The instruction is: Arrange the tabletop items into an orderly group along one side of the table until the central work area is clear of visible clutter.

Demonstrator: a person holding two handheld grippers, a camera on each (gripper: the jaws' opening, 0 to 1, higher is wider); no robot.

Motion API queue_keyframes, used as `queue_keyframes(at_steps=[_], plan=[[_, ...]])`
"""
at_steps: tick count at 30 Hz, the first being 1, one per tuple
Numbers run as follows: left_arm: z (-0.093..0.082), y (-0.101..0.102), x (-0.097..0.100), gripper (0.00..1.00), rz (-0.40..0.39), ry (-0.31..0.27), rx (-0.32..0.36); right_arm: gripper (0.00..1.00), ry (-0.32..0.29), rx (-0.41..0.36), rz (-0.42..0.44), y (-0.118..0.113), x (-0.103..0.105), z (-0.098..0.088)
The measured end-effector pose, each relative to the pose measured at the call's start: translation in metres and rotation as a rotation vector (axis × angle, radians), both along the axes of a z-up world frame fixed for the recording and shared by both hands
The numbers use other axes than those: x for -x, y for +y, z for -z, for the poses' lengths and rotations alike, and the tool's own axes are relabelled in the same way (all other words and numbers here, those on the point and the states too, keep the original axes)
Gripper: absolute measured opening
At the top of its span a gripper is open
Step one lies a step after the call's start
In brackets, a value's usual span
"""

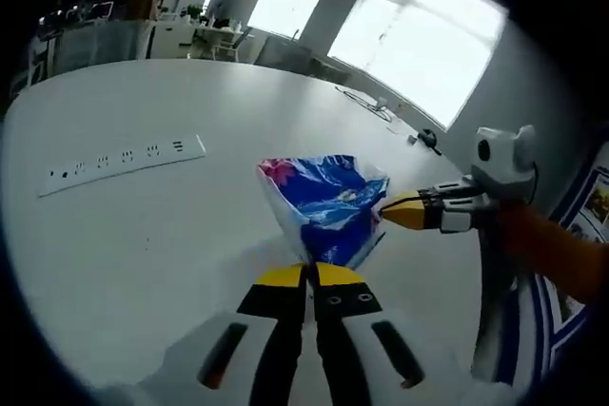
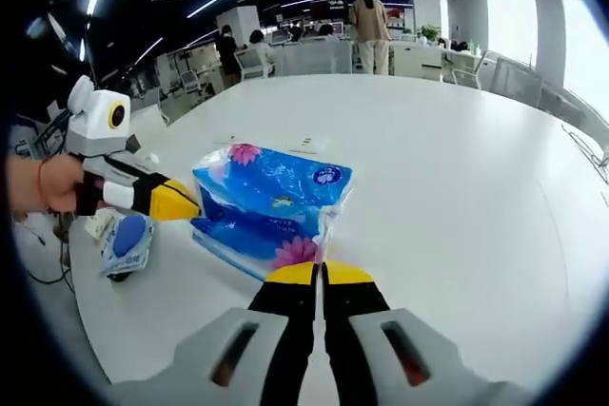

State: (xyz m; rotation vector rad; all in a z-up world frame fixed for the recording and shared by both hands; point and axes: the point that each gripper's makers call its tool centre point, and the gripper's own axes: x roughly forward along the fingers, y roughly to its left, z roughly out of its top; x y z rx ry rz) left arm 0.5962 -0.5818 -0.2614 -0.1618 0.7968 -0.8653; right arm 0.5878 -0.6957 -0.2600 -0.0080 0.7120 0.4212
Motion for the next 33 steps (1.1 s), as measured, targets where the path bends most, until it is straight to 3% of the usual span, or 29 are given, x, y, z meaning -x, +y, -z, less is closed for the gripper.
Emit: queue_keyframes(at_steps=[10, 18, 28, 33], plan=[[0.019, -0.009, -0.008, 0.00, 0.013, 0.045, -0.038, 0.00, 0.063, 0.007, 0.036, -0.008, -0.006, 0.024], [0.036, -0.014, -0.006, 0.00, -0.008, 0.168, -0.041, 0.00, 0.090, 0.028, 0.042, -0.012, -0.005, 0.033], [0.051, -0.021, -0.002, 0.00, -0.020, 0.261, -0.027, 0.00, 0.118, 0.024, 0.062, -0.020, -0.005, 0.041], [0.054, -0.021, -0.003, 0.00, -0.035, 0.279, -0.013, 0.00, 0.131, 0.018, 0.067, -0.022, -0.004, 0.045]])
